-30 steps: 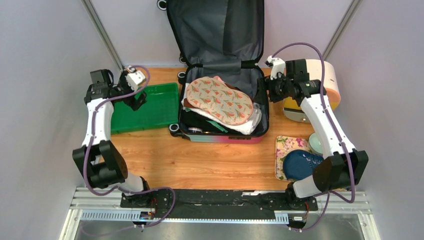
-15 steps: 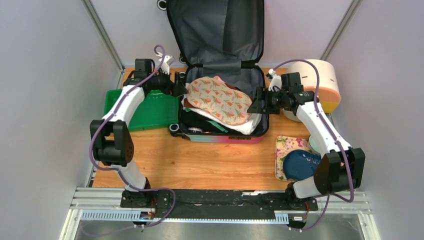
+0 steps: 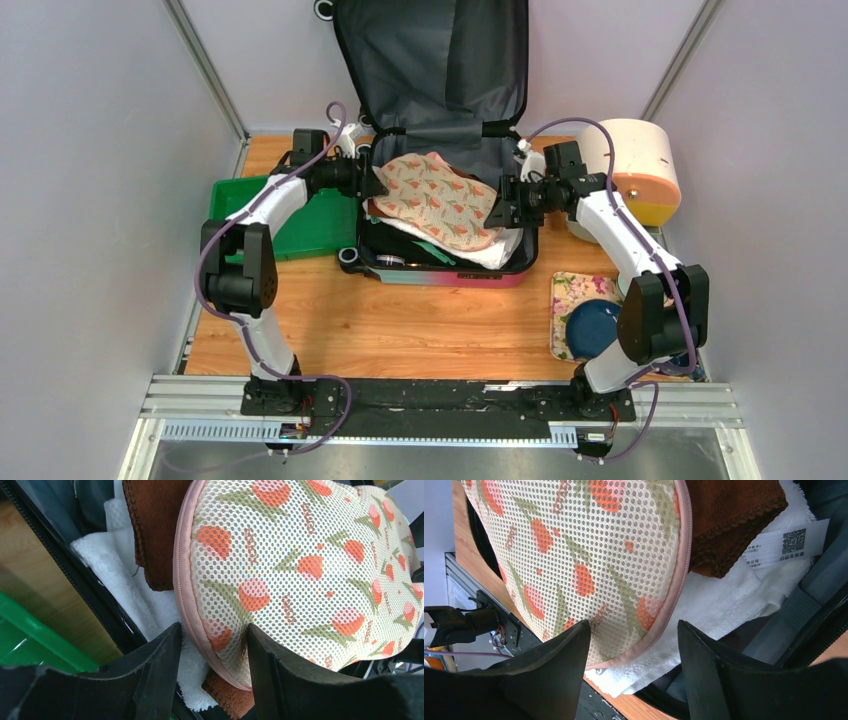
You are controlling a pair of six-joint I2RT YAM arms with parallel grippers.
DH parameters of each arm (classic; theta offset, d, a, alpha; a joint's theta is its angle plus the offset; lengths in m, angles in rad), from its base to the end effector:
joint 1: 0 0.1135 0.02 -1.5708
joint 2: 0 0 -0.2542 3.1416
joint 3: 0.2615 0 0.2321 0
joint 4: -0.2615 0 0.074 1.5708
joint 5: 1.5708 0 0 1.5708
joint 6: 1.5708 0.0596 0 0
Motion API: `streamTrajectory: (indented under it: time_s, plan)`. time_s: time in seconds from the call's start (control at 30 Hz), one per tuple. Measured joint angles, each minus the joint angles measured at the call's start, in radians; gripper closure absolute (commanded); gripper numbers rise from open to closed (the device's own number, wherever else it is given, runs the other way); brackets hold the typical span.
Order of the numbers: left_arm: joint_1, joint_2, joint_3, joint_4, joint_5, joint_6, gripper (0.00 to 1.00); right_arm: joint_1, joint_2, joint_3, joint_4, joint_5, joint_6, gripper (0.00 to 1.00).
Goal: Open, take out, and arrange the luggage
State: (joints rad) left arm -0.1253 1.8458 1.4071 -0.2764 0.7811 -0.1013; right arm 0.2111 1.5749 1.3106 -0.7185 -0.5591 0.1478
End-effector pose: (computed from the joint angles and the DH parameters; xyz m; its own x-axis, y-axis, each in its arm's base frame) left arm 0.3969 -0.0923 0.2410 -0.7095 0.0170 -0.7045 0.5472 0.6431 -0.5356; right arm 0.3084 0.0984 0.2634 -0.8732 -0.0594 -0.4837 -0.3404 0.7846 0.5182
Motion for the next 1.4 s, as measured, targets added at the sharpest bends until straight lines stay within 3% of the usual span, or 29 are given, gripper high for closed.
streamTrajectory:
  time_s: [0.1,0.2,0.27,0.3,0.33,0.47,0.57,0.6,0.8,1.1,1.23,1.4]
  plan:
    - [-0.006,-0.011,-0.021,0.039,-0.001,-0.013,0.49,0.001,0.002,0.006,-0.006,0.001,-0.018,0.39]
    - [-0.015,-0.026,-0.021,0.055,-0.006,-0.011,0.72,0.002,0.010,0.022,-0.020,0.003,-0.036,0.40]
    - [-0.020,-0.034,-0.021,0.063,-0.011,-0.010,0.77,0.002,0.016,0.035,-0.026,0.007,-0.046,0.40]
    - [-0.022,-0.037,-0.020,0.067,-0.013,-0.008,0.83,0.002,0.019,0.040,-0.028,0.009,-0.049,0.40]
    - [-0.023,-0.041,-0.020,0.072,-0.014,-0.005,1.00,0.002,0.021,0.047,-0.030,0.011,-0.052,0.40]
    - [-0.032,-0.074,-0.021,0.089,-0.032,0.002,1.00,0.002,0.025,0.072,-0.036,0.019,-0.063,0.39]
    - [-0.033,-0.117,-0.021,0.096,-0.060,0.006,0.91,0.002,0.027,0.092,-0.043,0.021,-0.069,0.37]
    - [-0.034,-0.130,-0.021,0.096,-0.068,0.007,1.00,0.002,0.029,0.097,-0.043,0.021,-0.070,0.37]
    - [0.008,-0.191,-0.051,0.137,-0.086,-0.069,1.00,0.002,0.056,0.129,-0.049,0.028,-0.077,0.37]
    - [0.378,-0.367,-0.366,0.244,-0.103,-0.253,1.00,0.002,0.080,0.157,-0.048,0.030,-0.086,0.37]
    - [0.542,-0.447,-0.488,0.263,-0.129,-0.241,1.00,0.002,0.097,0.166,-0.048,0.027,-0.088,0.36]
    - [0.621,-0.448,-0.598,0.290,-0.207,-0.159,1.00,0.002,0.127,0.192,-0.052,0.021,-0.093,0.36]
